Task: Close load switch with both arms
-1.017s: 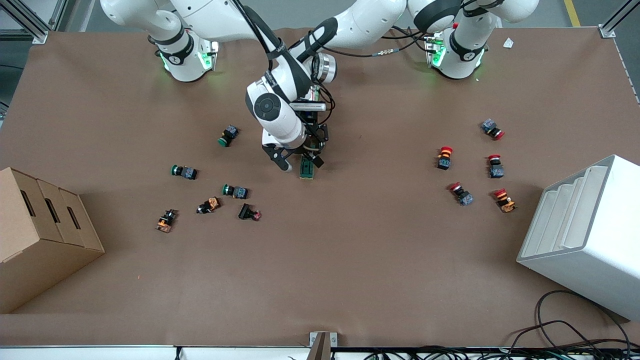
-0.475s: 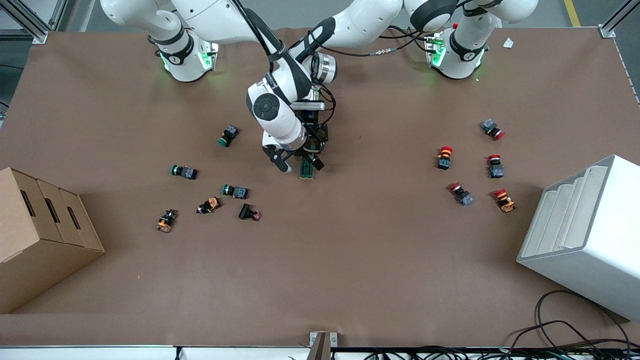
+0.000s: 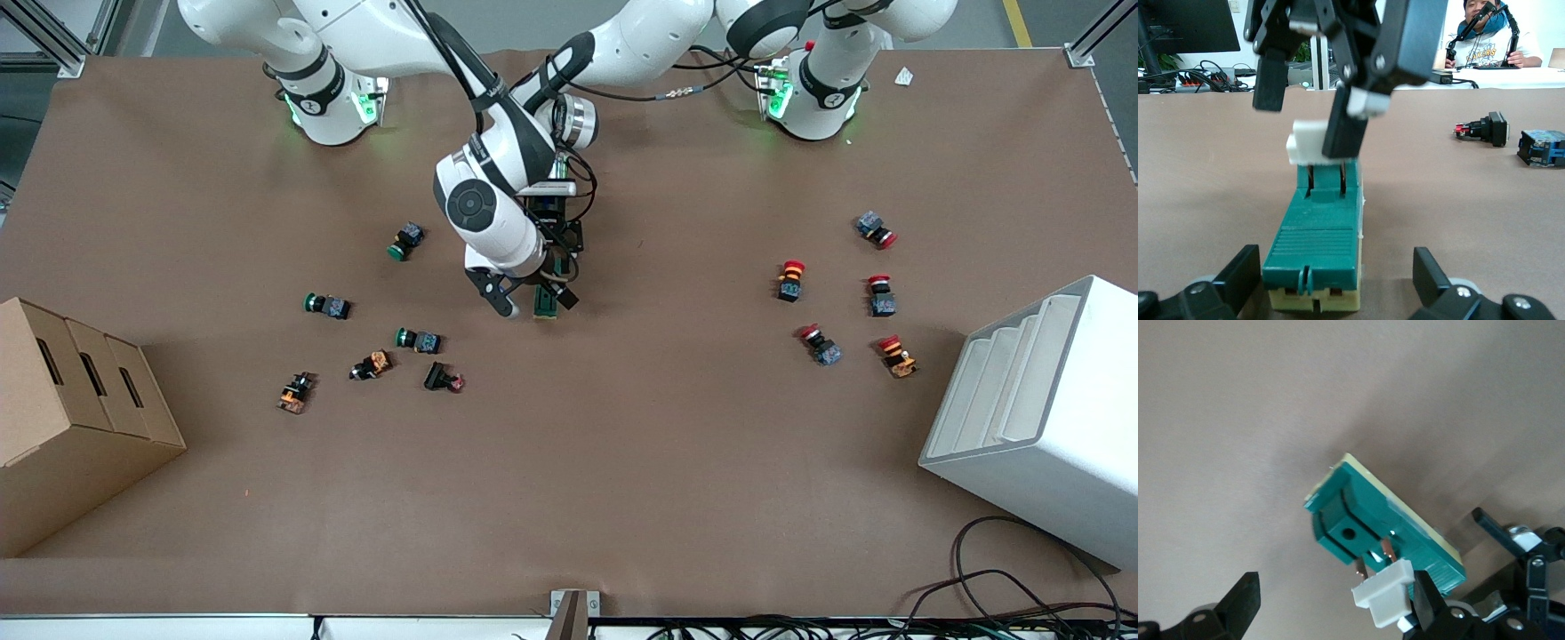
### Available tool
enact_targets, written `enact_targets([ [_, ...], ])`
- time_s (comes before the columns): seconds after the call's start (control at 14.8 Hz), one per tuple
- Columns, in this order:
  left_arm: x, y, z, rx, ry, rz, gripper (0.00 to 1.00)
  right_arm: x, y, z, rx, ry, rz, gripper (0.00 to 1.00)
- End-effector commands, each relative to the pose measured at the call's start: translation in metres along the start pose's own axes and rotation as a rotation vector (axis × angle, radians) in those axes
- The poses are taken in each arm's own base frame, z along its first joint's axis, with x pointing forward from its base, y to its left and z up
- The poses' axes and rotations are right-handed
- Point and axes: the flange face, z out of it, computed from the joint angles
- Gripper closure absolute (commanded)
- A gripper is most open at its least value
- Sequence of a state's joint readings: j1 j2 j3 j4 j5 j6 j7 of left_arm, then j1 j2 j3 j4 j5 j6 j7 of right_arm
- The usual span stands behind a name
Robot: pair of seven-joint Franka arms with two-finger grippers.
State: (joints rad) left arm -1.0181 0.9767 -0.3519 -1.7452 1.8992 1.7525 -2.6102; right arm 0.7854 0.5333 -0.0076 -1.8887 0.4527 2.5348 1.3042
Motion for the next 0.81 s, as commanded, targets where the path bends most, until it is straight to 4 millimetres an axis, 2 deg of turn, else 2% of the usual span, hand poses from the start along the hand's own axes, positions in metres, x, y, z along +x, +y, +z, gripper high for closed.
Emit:
enact_targets([
  [0.0,-0.013,-0.002,0.021,0.027,-0.003,0.016,0.00,-0.003,-0.015,-0.003,0.051,-0.016,0.004,0.00],
  [0.2,-0.008,0.000,0.025,0.032,-0.002,0.003,0.00,-0.002,-0.019,-0.002,0.057,-0.015,0.002,0.00],
  [0.47,-0.014,-0.003,0.023,0.031,-0.007,0.010,0.00,0.004,-0.026,0.001,0.064,-0.013,0.005,0.00],
  [0.75,-0.015,-0.003,0.023,0.032,-0.008,0.003,0.00,0.018,-0.037,0.009,0.071,-0.007,0.011,0.00],
])
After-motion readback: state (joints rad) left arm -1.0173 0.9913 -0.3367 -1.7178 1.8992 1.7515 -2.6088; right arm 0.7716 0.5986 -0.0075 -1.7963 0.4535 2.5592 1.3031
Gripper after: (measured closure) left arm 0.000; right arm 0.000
